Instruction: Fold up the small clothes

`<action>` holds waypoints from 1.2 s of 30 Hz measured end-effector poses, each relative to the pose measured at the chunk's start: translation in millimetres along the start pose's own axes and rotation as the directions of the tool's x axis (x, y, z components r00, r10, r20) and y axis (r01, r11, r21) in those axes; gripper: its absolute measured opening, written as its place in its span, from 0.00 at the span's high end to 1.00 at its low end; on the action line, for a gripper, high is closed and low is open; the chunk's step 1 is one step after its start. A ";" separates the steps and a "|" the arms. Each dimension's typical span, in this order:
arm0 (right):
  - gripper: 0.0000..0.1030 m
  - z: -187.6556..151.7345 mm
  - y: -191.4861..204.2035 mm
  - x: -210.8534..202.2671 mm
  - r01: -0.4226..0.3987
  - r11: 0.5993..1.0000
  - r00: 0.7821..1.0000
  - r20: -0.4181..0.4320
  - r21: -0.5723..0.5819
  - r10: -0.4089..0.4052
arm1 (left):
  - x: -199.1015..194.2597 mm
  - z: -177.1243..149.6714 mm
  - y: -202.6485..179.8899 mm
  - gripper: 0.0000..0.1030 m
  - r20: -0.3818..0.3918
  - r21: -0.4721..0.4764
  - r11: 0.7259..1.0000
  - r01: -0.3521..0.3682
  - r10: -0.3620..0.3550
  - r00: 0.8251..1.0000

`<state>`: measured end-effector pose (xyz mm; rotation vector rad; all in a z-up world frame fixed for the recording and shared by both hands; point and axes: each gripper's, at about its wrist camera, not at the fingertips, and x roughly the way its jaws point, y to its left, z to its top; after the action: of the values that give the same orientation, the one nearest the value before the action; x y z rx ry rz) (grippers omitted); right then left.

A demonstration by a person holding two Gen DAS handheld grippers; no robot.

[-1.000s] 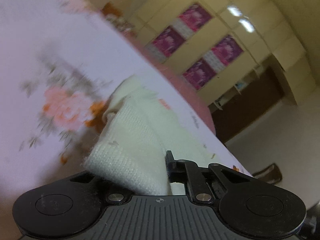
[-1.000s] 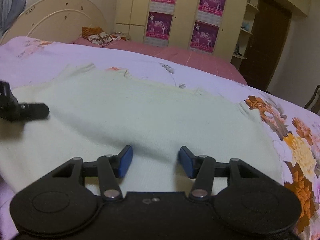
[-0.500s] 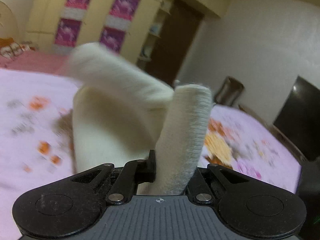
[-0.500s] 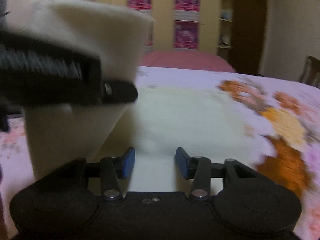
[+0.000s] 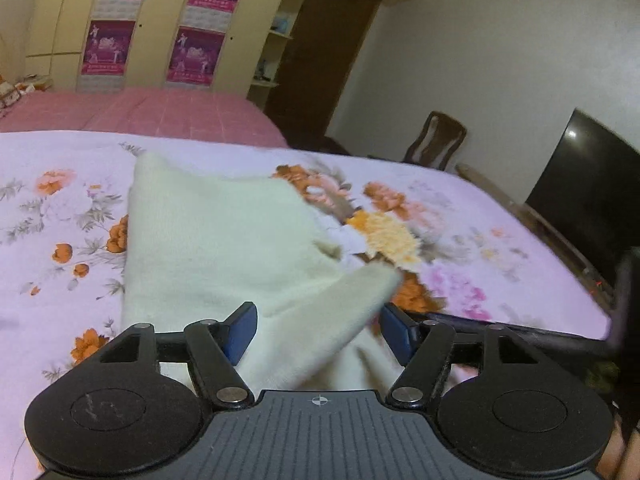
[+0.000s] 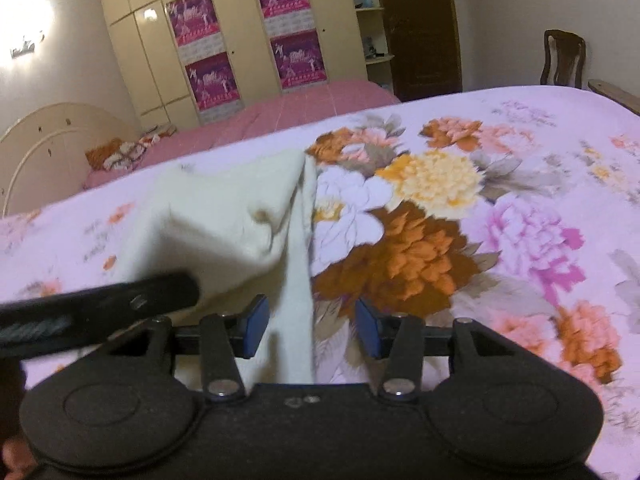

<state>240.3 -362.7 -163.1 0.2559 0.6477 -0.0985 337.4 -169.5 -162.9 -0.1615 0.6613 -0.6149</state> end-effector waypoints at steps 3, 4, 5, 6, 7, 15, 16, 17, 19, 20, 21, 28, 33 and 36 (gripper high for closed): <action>0.52 11.7 -9.2 -7.6 -0.004 0.999 1.000 0.014 0.047 0.003 | -16.3 11.4 19.7 0.35 0.045 -0.048 0.998 -0.042 0.044 0.998; 0.49 16.7 -11.9 -7.8 -0.015 0.998 1.000 0.019 0.067 0.013 | -20.6 16.5 29.3 0.35 0.063 -0.081 0.994 -0.068 0.073 0.995; 0.48 19.7 -14.0 -7.8 -0.035 0.996 0.999 0.022 0.087 0.033 | -24.2 17.7 38.2 0.35 0.075 -0.103 0.990 -0.094 0.102 0.992; 0.48 23.4 -13.6 -7.5 -0.066 0.992 0.998 0.024 0.107 0.063 | -24.0 19.1 46.9 0.35 0.076 -0.113 0.985 -0.135 0.144 0.987; 0.41 26.6 -11.6 -4.2 -0.102 0.987 0.995 0.017 0.122 0.100 | -22.2 17.8 53.8 0.35 0.066 -0.110 0.979 -0.170 0.177 0.982; 0.44 33.3 10.9 50.0 -0.164 0.976 0.981 -0.075 0.141 0.176 | 20.7 4.3 87.6 0.35 -0.022 -0.147 0.952 -0.270 0.270 0.963; 0.44 33.4 13.7 53.6 -0.162 0.978 0.982 -0.077 0.134 0.173 | 25.5 4.0 90.4 0.35 -0.032 -0.156 0.950 -0.271 0.269 0.963; 0.45 34.2 15.0 58.8 -0.160 0.979 0.982 -0.082 0.125 0.171 | 31.1 3.3 92.5 0.35 -0.043 -0.160 0.949 -0.272 0.268 0.962; 0.49 35.4 16.4 67.8 -0.162 0.979 0.981 -0.091 0.126 0.174 | 39.3 0.8 94.8 0.35 -0.063 -0.158 0.951 -0.266 0.259 0.964; 0.50 35.8 16.7 70.9 -0.167 0.977 0.979 -0.093 0.130 0.180 | 43.9 0.1 94.6 0.35 -0.068 -0.160 0.952 -0.263 0.255 0.965; 0.53 36.1 16.6 74.3 -0.172 0.976 0.978 -0.097 0.132 0.185 | 45.3 -0.1 94.4 0.35 -0.069 -0.162 0.952 -0.261 0.253 0.965; 0.90 37.7 22.2 81.8 -0.190 0.974 0.974 -0.099 0.121 0.203 | 47.4 5.3 86.4 0.35 -0.047 -0.155 0.954 -0.257 0.253 0.966; 0.94 44.2 20.6 60.5 -0.125 0.992 0.992 -0.022 0.033 0.126 | 43.7 15.6 74.4 0.35 0.000 -0.137 0.964 -0.226 0.228 0.974; 0.94 40.9 7.1 62.5 -0.101 0.993 0.993 -0.053 0.055 0.103 | 61.6 9.6 79.2 0.35 -0.070 -0.146 0.958 -0.248 0.240 0.968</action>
<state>314.9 -367.4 -168.3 0.3429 0.6871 -0.0102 419.7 -141.5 -213.8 -0.2043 0.7662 -0.3310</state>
